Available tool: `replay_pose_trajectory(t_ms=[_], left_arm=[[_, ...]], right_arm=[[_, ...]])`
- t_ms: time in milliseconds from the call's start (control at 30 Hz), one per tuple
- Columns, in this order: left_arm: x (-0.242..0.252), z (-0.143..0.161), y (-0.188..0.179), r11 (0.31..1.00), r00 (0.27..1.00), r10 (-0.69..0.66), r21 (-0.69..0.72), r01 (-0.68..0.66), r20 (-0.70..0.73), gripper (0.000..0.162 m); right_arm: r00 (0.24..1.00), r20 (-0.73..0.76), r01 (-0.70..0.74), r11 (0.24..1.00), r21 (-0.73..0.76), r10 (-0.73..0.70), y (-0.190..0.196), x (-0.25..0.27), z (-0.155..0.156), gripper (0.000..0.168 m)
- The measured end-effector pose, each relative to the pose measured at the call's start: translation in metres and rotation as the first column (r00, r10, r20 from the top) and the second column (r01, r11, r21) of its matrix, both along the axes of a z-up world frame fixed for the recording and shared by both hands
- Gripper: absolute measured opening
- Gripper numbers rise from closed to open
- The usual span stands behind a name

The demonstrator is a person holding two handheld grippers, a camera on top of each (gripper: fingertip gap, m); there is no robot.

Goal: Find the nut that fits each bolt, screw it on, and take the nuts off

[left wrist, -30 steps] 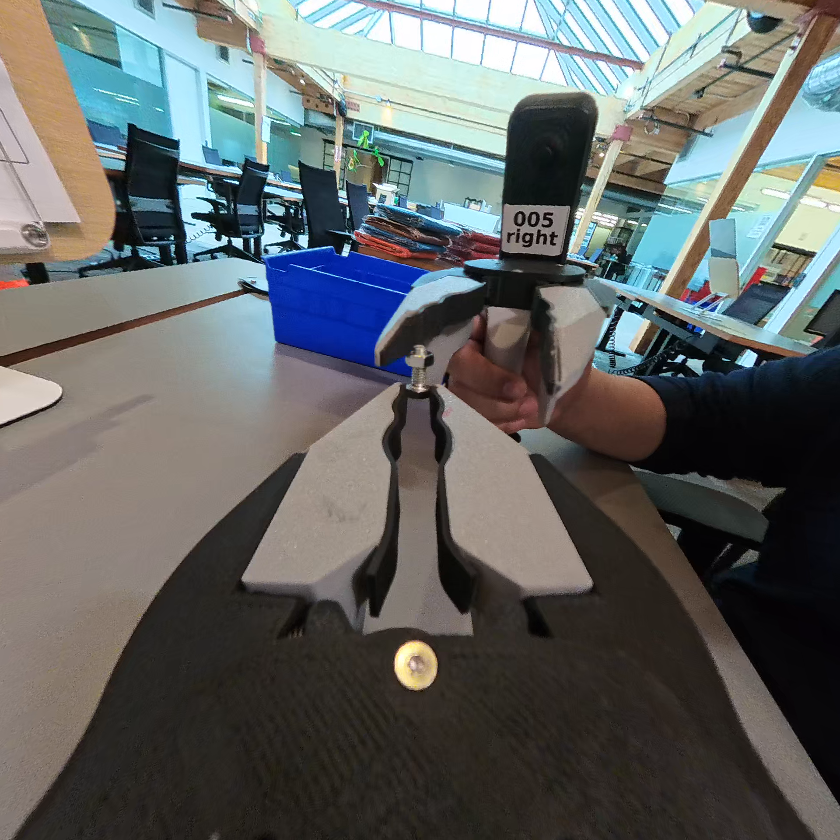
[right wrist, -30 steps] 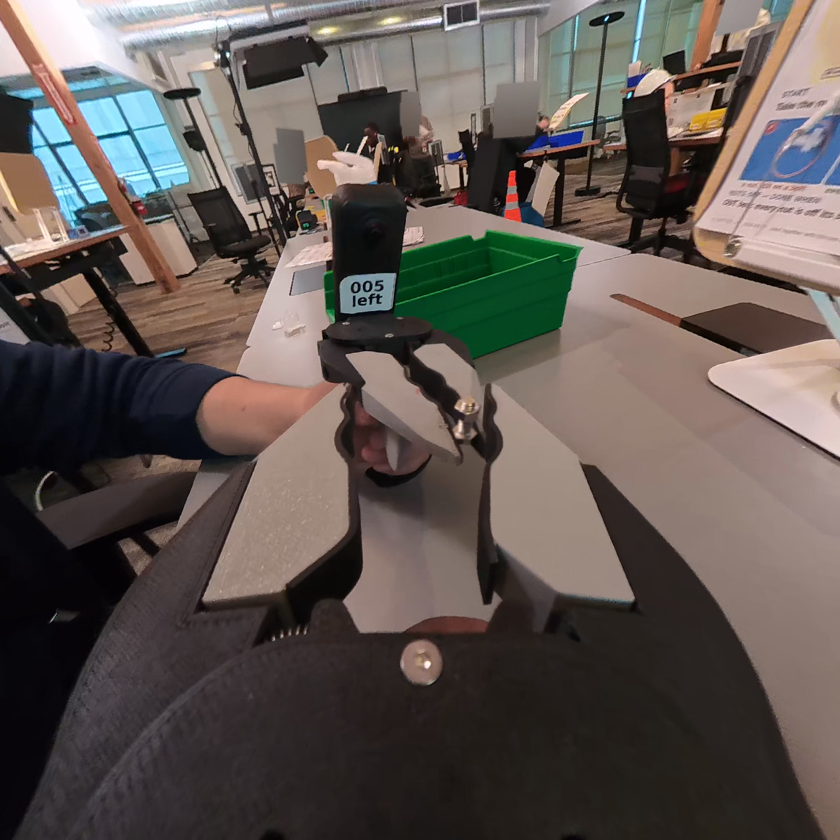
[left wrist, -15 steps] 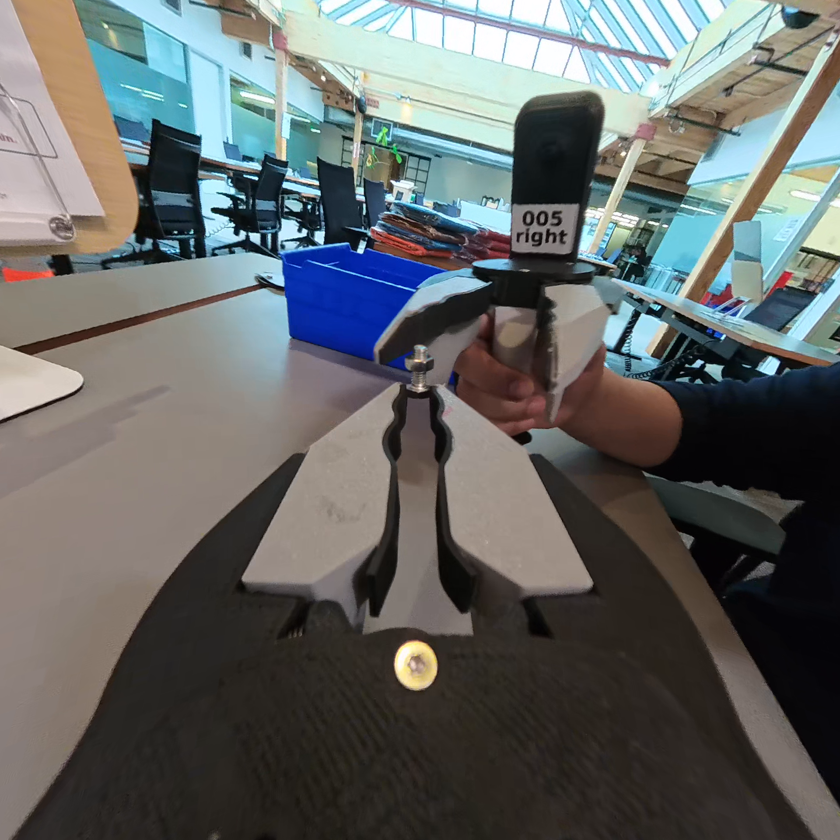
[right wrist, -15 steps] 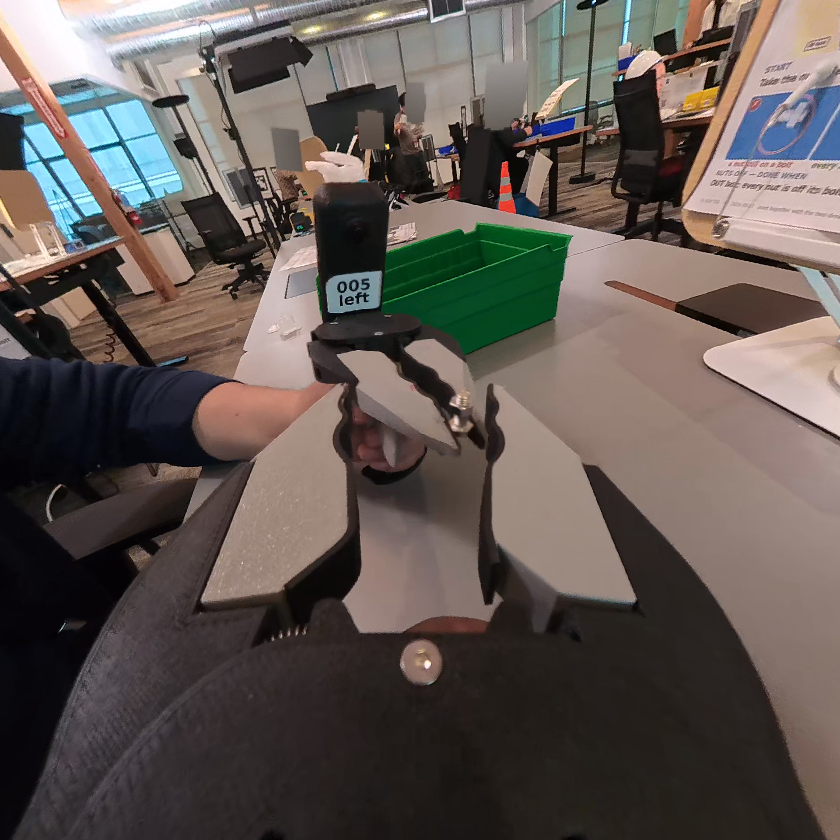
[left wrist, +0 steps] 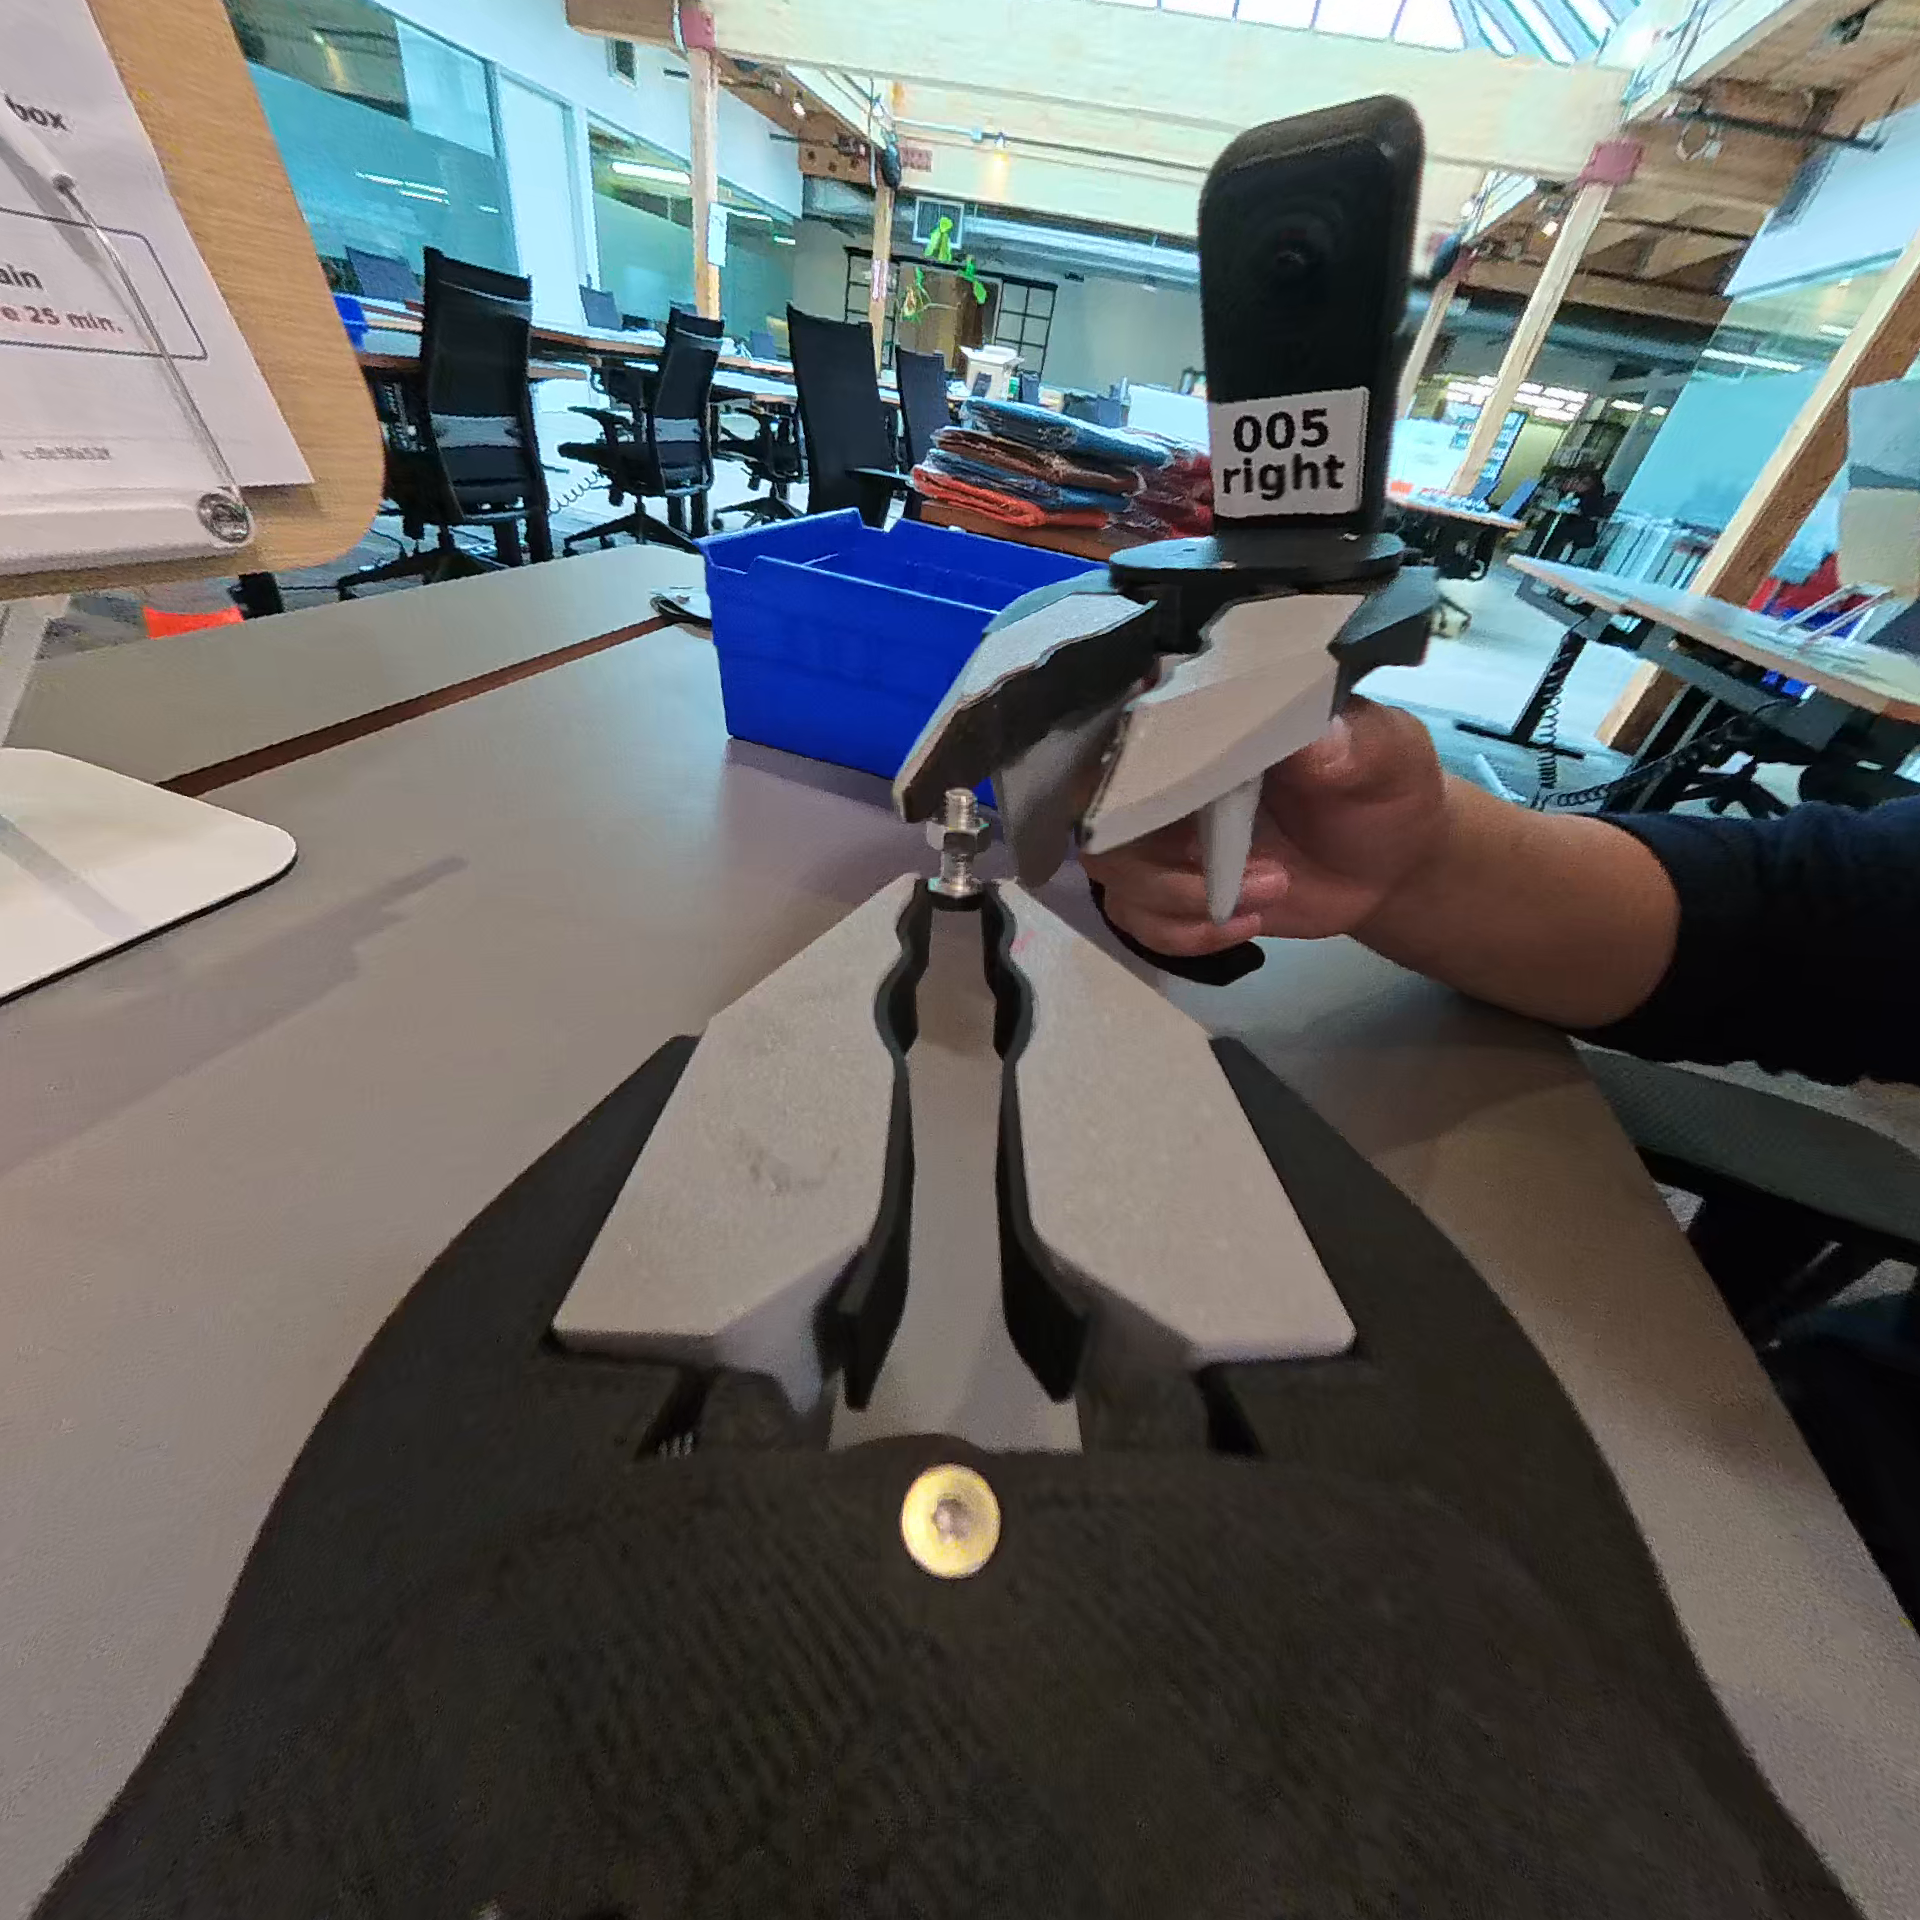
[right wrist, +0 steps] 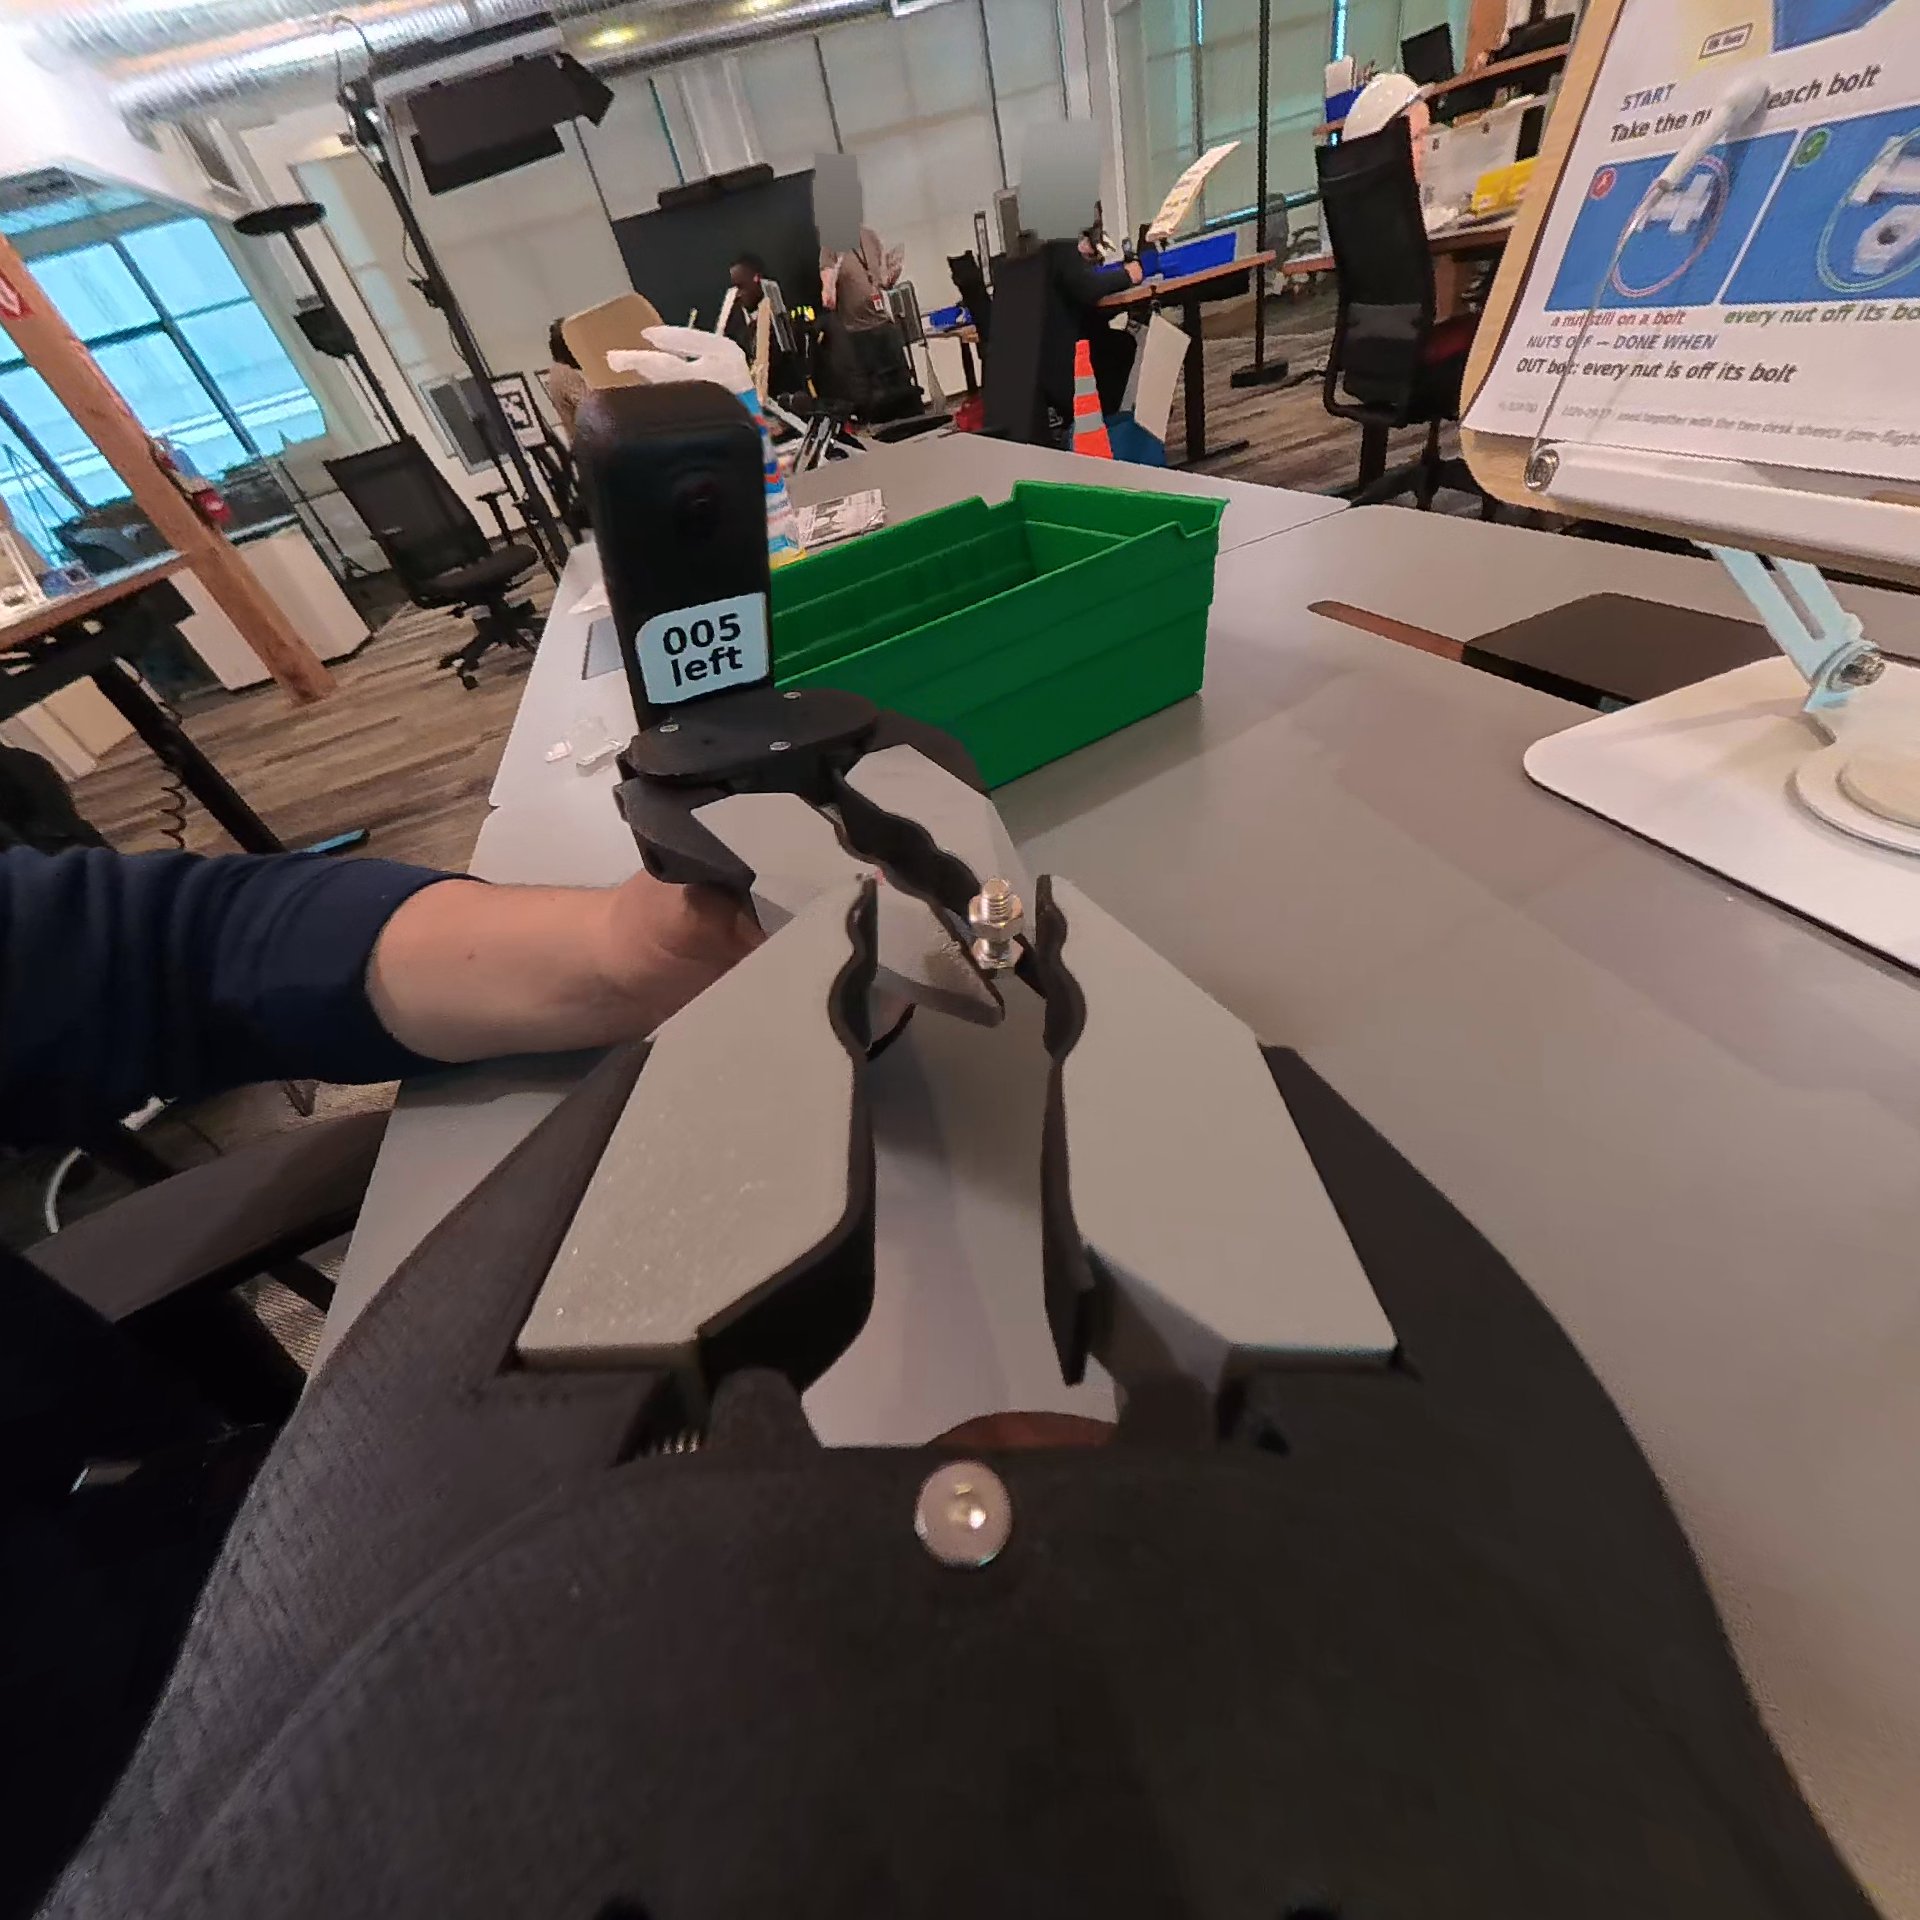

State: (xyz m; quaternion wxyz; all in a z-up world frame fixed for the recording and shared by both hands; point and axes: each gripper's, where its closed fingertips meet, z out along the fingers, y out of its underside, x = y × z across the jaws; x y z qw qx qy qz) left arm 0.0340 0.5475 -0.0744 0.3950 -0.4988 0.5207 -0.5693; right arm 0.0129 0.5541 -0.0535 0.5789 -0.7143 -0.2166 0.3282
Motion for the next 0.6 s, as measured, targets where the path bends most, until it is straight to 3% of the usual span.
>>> replay_pose_trajectory(t_ms=[100,233,433,533,600], left_arm=[[-0.001,-0.001,0.001,1.0,1.0,0.003,0.008,-0.003,-0.006,0.007],[0.0,-0.002,-0.001,1.0,1.0,-0.004,0.006,0.004,-0.012,0.007],[0.003,-0.003,-0.001,1.0,1.0,0.017,0.024,-0.017,-0.011,0.008],[0.004,-0.006,-0.001,0.999,1.0,0.016,0.038,-0.015,-0.023,0.025],[0.004,-0.006,-0.005,0.997,1.0,0.003,0.074,-0.002,-0.012,0.026]], right_arm=[[1.0,-0.015,0.004,1.0,-0.023,-0.004,0.002,0.003,-0.003,0.025],[1.0,0.027,0.012,0.999,-0.029,-0.011,0.004,0.002,-0.011,0.007],[0.991,0.114,0.069,0.998,0.01,-0.069,0.005,0.006,-0.013,0.007],[0.979,0.162,0.118,0.992,0.037,-0.122,0.002,0.014,-0.009,0.007],[0.962,0.202,0.176,0.982,0.063,-0.185,-0.006,0.029,-0.002,0.007]])
